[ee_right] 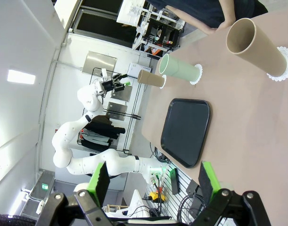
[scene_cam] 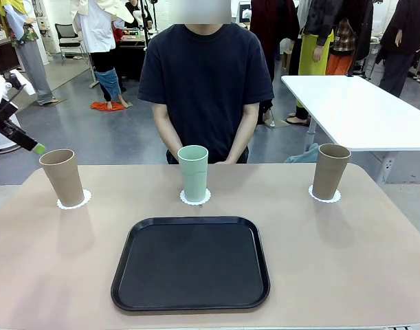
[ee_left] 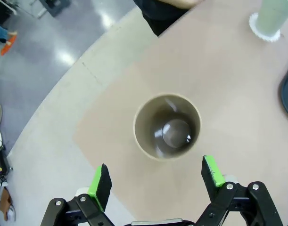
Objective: Place coasters on the table and set cups on them.
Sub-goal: Take one Reusable plastic cup from the Flat Tray and place it on a coaster set by the human.
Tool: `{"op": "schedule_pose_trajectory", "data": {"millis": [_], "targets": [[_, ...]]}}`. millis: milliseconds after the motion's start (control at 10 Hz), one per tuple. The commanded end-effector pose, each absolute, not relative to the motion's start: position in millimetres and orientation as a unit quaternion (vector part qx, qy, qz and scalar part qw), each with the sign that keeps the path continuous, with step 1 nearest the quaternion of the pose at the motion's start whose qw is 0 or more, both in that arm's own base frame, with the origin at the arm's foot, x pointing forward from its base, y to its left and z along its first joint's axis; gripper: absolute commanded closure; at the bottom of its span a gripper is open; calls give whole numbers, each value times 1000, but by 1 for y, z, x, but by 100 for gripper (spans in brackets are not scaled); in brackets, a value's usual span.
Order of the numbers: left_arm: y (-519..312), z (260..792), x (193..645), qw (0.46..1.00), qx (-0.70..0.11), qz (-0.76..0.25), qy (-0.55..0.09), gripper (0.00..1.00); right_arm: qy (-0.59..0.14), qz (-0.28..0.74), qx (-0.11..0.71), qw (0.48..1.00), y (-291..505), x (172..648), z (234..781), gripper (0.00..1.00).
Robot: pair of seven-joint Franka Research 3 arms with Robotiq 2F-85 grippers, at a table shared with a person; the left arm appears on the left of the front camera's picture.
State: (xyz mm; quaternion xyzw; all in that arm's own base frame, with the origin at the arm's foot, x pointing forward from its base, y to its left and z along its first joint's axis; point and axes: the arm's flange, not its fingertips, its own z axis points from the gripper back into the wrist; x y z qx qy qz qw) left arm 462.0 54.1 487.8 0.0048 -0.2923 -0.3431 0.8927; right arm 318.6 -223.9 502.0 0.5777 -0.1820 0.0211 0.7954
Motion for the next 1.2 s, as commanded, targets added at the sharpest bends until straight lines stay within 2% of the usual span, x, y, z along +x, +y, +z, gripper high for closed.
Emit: {"op": "schedule_pose_trajectory", "data": {"millis": [0, 100, 200, 400, 500, 600, 1100], "targets": [[60, 484, 433, 893, 38, -399, -204, 0, -186, 26, 582, 791, -225, 319, 503, 0], [67, 482, 421, 885, 53, -439, -148, 0, -186, 26, 582, 791, -225, 319, 503, 0], [72, 481, 408, 885, 54, -446, -124, 0, -186, 26, 582, 791, -225, 319, 503, 0], [75, 478, 394, 880, 62, -457, -118, 0, -186, 26, 582, 791, -225, 319, 503, 0], [75, 478, 388, 889, 21, -440, -125, 0, -186, 26, 582, 791, -225, 319, 503, 0], [77, 473, 401, 886, 53, -447, -109, 0, -186, 26, 582, 791, -225, 319, 503, 0], [77, 473, 401, 886, 53, -447, -109, 0, -186, 26, 582, 791, -225, 319, 503, 0]]}}
